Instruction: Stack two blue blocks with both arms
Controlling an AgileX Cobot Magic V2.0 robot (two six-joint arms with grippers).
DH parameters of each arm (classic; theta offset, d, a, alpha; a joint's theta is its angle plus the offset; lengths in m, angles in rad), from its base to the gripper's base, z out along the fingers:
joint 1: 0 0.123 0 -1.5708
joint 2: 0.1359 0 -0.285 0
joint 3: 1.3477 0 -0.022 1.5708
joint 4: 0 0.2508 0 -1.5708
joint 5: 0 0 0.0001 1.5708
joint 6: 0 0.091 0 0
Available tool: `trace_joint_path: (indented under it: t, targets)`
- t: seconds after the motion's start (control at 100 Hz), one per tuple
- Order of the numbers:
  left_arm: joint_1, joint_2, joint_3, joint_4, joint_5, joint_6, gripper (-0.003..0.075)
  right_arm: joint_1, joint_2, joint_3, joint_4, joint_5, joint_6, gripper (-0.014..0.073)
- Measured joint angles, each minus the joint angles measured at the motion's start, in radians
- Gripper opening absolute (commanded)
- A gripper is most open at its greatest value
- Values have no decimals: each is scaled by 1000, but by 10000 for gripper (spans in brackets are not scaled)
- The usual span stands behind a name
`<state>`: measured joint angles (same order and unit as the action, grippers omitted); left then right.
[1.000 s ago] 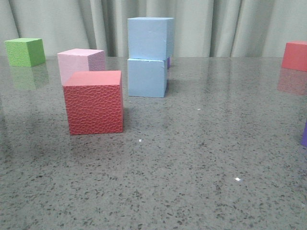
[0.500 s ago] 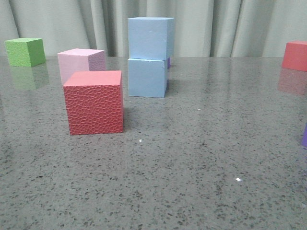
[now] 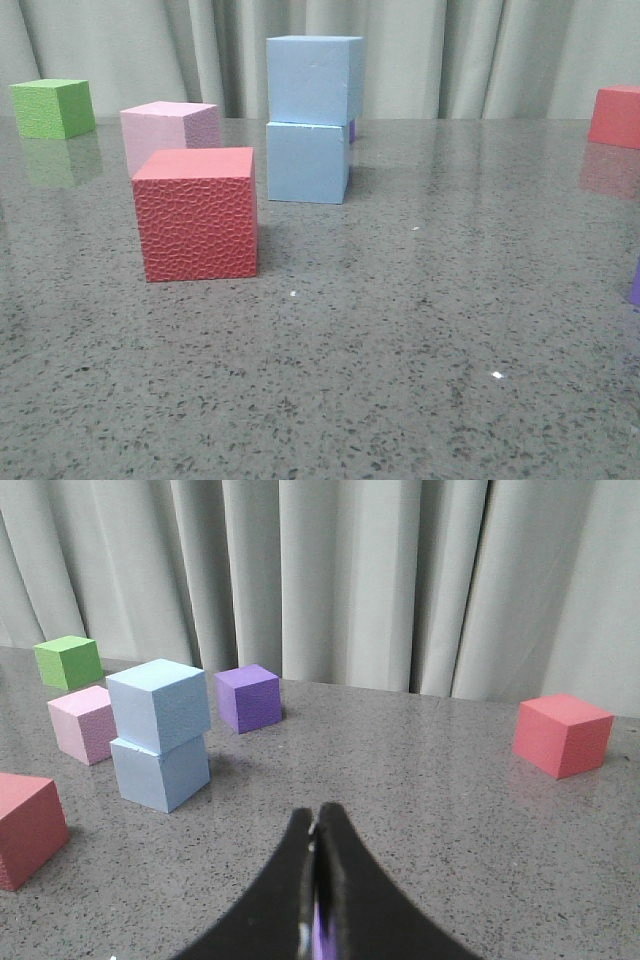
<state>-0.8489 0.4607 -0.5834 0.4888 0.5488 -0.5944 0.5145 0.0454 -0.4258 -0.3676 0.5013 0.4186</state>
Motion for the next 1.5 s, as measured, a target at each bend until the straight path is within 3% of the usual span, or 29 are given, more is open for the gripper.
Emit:
trace_joint_path:
  t: [0.54,0.68,1.08,1.23,1.5]
  targets:
    - [0,3,0,52,-2,0,-19,0,0,0,0,0,0,-69]
    - [47,18,13,54,-44,30,-19,0,0,0,-2,0,0,-69]
    - [434,-126,245,-230,-378,435,-19,0,0,0,-2,0,0,-69]
    - [587,-228,369,-309,-490,478,-19,0,0,0,-2,0,0,-69]
    - [793,-427,579,-405,-515,500,-19,0,0,0,-2,0,0,-69]
